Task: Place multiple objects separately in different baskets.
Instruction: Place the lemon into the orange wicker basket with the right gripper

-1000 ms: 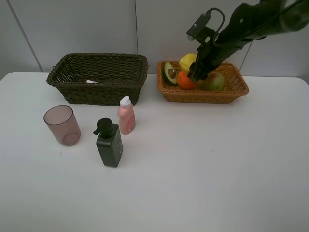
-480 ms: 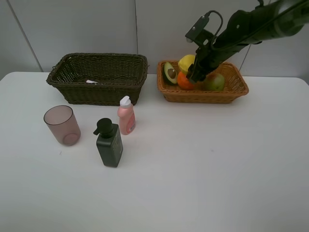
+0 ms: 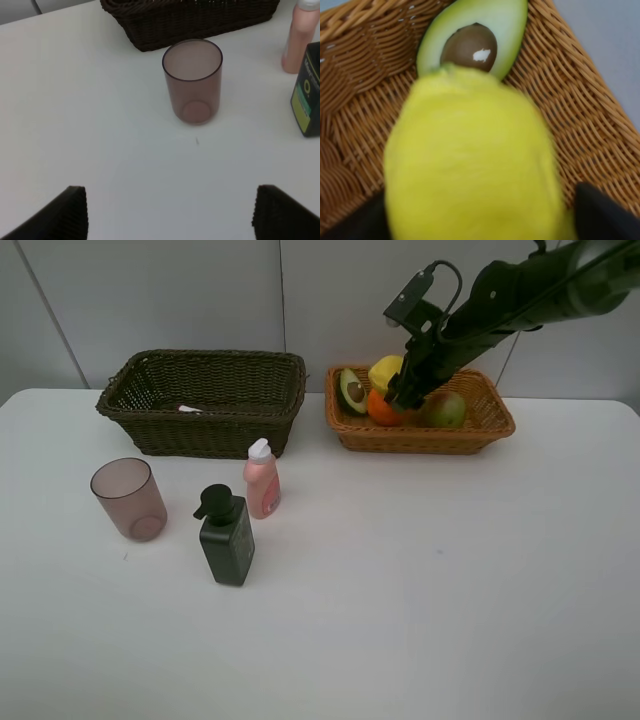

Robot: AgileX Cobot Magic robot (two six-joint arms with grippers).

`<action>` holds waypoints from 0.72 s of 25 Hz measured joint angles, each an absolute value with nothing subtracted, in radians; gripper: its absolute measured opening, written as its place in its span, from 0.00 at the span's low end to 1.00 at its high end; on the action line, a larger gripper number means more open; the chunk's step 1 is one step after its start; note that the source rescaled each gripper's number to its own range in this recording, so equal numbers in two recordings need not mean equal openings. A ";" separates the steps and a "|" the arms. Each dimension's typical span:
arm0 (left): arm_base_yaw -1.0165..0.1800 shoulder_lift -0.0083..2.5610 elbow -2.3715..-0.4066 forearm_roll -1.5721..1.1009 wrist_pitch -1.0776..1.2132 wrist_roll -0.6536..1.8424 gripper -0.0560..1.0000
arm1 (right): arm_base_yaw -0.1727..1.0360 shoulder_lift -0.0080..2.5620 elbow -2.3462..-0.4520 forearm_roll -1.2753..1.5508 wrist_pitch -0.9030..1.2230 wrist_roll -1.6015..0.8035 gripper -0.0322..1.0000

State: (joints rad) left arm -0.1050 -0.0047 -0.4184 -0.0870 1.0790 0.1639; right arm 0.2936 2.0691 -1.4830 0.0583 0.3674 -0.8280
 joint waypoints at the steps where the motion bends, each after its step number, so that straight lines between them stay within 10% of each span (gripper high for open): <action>1: -0.105 -0.005 -0.418 -0.087 1.079 0.164 0.89 | 0.294 2.069 -1.483 0.058 0.367 -0.828 0.82; 6: -0.105 -0.005 -0.418 -0.087 1.079 0.164 0.89 | 0.294 2.069 -1.483 0.056 0.366 -0.828 0.99; 18: -0.105 -0.005 -0.418 -0.087 1.079 0.164 0.89 | 0.294 2.069 -1.483 0.040 0.364 -0.829 0.99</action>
State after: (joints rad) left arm -0.1050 -0.0047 -0.4184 -0.0870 1.0790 0.1639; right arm 0.2936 2.0691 -1.4830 0.0397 0.3636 -0.8288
